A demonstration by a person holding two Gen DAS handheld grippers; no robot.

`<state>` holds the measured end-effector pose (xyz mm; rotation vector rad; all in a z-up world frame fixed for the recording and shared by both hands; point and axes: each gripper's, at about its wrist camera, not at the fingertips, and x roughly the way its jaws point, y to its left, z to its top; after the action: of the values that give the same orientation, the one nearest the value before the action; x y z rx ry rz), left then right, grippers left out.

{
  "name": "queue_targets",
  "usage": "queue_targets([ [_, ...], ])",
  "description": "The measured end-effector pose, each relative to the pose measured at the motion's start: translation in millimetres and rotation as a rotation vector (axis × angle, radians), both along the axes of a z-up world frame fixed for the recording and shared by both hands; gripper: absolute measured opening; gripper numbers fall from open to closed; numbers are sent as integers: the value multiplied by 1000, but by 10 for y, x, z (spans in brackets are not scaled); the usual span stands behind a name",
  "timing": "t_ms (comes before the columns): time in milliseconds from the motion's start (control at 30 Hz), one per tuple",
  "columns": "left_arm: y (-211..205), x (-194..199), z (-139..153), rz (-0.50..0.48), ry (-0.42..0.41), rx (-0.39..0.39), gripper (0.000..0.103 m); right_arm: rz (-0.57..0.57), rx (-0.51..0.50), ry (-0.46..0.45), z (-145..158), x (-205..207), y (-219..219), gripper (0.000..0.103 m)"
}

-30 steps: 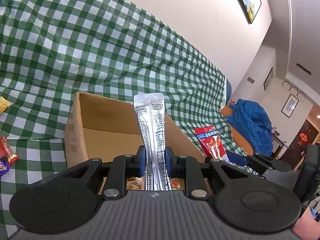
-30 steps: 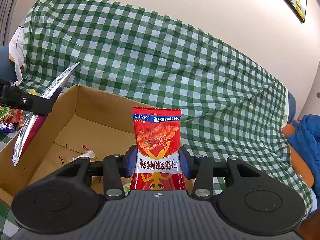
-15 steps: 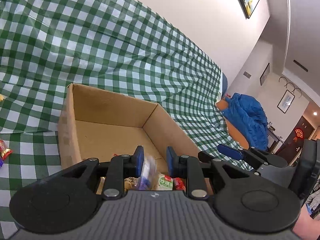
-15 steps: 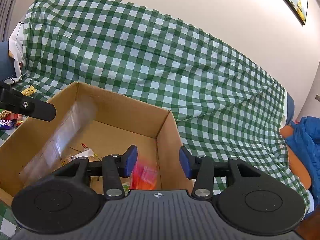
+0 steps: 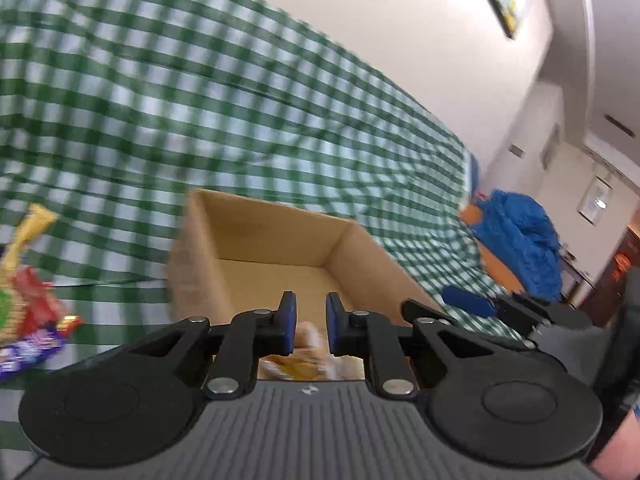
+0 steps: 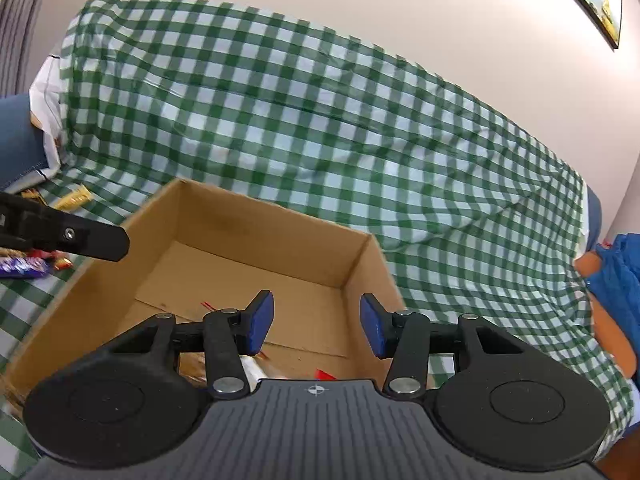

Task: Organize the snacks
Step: 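Move both open tools back from the box to the snack pile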

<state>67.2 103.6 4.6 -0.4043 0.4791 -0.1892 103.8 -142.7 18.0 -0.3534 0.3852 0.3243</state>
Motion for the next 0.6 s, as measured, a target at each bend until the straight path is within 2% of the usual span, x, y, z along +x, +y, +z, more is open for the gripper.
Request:
queue_targets([
  [133,528,-192,36,138,17,-48,17,60,79,39,43,-80,252,46],
  [233,1002,-372,60,260,29,-100,17,125,128,68,68,-153,479,35],
  [333,1376,-467,41,358,71,-102,17,192,175,98,88,-217,720,25],
  [433,1625,-468,3,402,121,-73,17,257,181,116,74,-334,994,24],
  [600,1819,-428,-55,407,152,-4,17,325,210,180,19,-412,1429,24],
])
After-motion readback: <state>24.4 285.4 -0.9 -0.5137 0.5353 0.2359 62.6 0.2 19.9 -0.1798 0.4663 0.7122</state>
